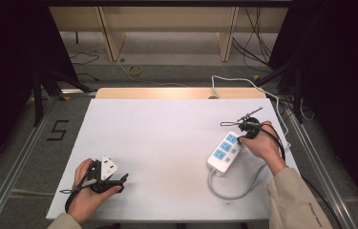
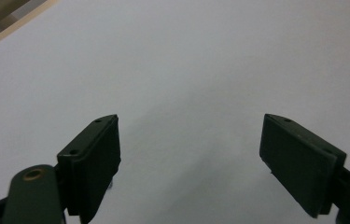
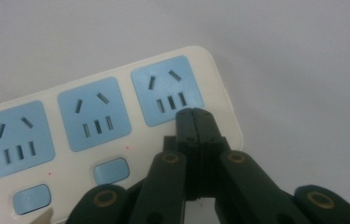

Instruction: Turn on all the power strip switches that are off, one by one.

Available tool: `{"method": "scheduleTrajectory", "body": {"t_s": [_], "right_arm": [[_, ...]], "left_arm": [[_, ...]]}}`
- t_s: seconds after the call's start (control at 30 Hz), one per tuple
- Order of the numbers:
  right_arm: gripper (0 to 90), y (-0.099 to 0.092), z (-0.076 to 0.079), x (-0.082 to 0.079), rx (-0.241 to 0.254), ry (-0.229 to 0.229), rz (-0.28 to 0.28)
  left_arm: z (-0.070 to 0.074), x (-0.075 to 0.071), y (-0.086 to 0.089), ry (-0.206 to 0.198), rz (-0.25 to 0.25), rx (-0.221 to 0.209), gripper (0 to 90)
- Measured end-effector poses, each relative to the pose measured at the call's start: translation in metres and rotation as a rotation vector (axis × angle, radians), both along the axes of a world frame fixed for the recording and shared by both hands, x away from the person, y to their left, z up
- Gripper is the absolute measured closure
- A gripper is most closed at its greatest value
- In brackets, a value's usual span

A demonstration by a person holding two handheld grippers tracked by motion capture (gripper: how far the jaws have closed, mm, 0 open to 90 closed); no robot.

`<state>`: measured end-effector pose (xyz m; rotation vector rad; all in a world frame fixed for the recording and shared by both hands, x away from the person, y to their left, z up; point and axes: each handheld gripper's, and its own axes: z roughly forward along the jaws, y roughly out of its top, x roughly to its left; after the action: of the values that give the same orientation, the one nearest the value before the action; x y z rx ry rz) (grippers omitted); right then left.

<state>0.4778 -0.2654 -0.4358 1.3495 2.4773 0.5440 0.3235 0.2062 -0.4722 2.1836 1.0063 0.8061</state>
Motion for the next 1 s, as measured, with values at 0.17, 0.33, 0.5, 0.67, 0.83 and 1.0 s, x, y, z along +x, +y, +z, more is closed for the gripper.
{"method": "scheduleTrajectory", "body": {"t_s": [0.17,0.33,0.5,0.67,0.83,1.0], "right_arm": [[90.0,-0.002,-0.001,-0.001,0.014,-0.011,-0.002],[90.0,-0.004,-0.001,-0.003,0.009,-0.036,-0.012],[90.0,-0.006,0.0,-0.005,0.035,-0.048,-0.016],[90.0,-0.006,0.005,-0.006,0.056,-0.074,-0.013],[90.0,-0.007,0.005,-0.008,0.061,-0.076,-0.013],[90.0,-0.009,0.007,-0.013,0.083,-0.098,-0.012]], "left_arm": [[0.0,0.0,0.0,0.005,-0.003,0.005,20.3],[0.0,0.0,-0.001,0.006,-0.004,0.004,20.3],[0.0,0.0,-0.001,0.009,-0.002,0.005,20.4],[0.0,0.0,0.0,0.011,-0.002,0.005,20.4],[0.0,0.0,-0.001,0.009,-0.003,-0.001,20.4],[0.0,0.0,-0.002,0.006,-0.004,-0.002,20.5]]}}
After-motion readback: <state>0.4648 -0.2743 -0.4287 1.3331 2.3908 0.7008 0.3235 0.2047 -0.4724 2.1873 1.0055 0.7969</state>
